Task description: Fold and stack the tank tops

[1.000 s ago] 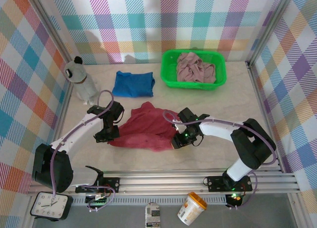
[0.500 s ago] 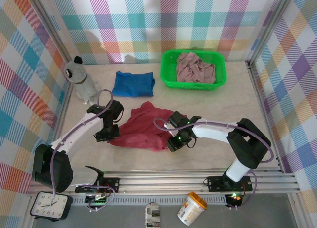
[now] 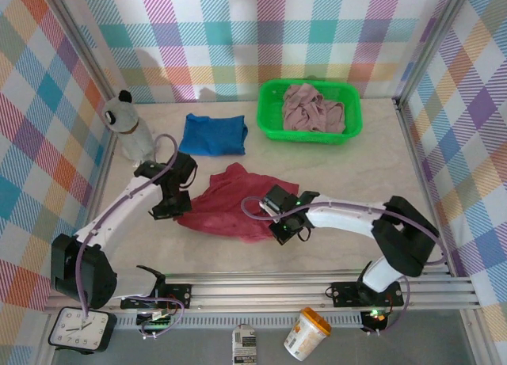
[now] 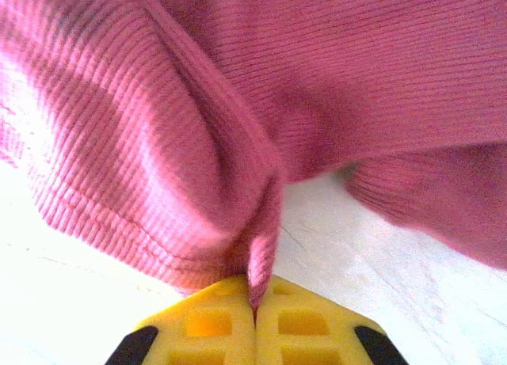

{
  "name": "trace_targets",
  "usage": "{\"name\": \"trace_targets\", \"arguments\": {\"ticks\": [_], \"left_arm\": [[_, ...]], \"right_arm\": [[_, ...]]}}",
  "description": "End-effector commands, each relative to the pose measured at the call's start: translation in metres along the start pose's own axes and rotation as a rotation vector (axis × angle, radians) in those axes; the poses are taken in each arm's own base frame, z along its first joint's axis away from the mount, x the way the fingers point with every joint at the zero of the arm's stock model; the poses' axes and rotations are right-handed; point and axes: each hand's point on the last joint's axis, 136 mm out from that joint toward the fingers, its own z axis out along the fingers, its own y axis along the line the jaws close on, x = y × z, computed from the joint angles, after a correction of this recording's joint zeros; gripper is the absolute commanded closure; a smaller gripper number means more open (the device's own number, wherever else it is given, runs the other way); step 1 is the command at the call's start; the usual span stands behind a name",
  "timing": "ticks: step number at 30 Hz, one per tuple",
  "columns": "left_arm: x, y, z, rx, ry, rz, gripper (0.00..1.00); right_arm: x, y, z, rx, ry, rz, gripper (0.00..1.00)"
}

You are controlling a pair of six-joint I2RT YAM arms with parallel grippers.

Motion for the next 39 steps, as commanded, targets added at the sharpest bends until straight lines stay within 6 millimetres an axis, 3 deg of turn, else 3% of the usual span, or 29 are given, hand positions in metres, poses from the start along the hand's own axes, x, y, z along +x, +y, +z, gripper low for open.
{"name": "trace_targets", "arguments": {"ticks": [1, 5, 7, 11, 16, 19, 22, 26, 28, 33, 36, 39], "left_arm": [[-0.022, -0.003, -0.047, 0.082, -0.1, -0.02, 1.0], [-0.052, -0.014, -0.104, 0.196, -0.231, -0.03, 1.0], [-0.073, -0.015, -0.143, 0.241, -0.335, -0.045, 1.0], [-0.108, -0.01, -0.209, 0.292, -0.538, -0.069, 1.0], [-0.139, -0.001, -0.283, 0.358, -0.756, -0.125, 1.0], [-0.146, 0.004, -0.325, 0.429, -0.869, -0.152, 1.0], [-0.147, 0.009, -0.352, 0.464, -0.928, -0.155, 1.0], [-0.145, 0.015, -0.366, 0.467, -0.96, -0.15, 1.0], [-0.146, 0.02, -0.36, 0.422, -0.958, -0.157, 1.0], [-0.157, 0.023, -0.329, 0.31, -0.926, -0.156, 1.0], [-0.171, 0.043, -0.317, 0.229, -0.911, -0.192, 1.0], [-0.179, 0.081, -0.33, 0.166, -0.954, -0.26, 1.0]], "right_arm": [[-0.029, -0.037, -0.053, 0.168, -0.137, 0.008, 1.0], [-0.067, -0.088, -0.119, 0.278, -0.307, 0.03, 1.0], [-0.089, -0.115, -0.156, 0.342, -0.398, 0.038, 1.0], [-0.139, -0.151, -0.235, 0.463, -0.588, -0.005, 1.0], [-0.189, -0.169, -0.343, 0.605, -0.843, -0.036, 1.0], [-0.2, -0.17, -0.4, 0.666, -0.984, -0.04, 1.0], [-0.202, -0.163, -0.436, 0.676, -1.077, -0.065, 1.0], [-0.201, -0.155, -0.466, 0.687, -1.163, -0.105, 1.0], [-0.208, -0.153, -0.464, 0.681, -1.166, -0.131, 1.0], [-0.243, -0.147, -0.437, 0.577, -1.161, -0.158, 1.0], [-0.271, -0.141, -0.427, 0.482, -1.189, -0.149, 1.0], [-0.296, -0.131, -0.428, 0.391, -1.231, -0.142, 1.0]]}}
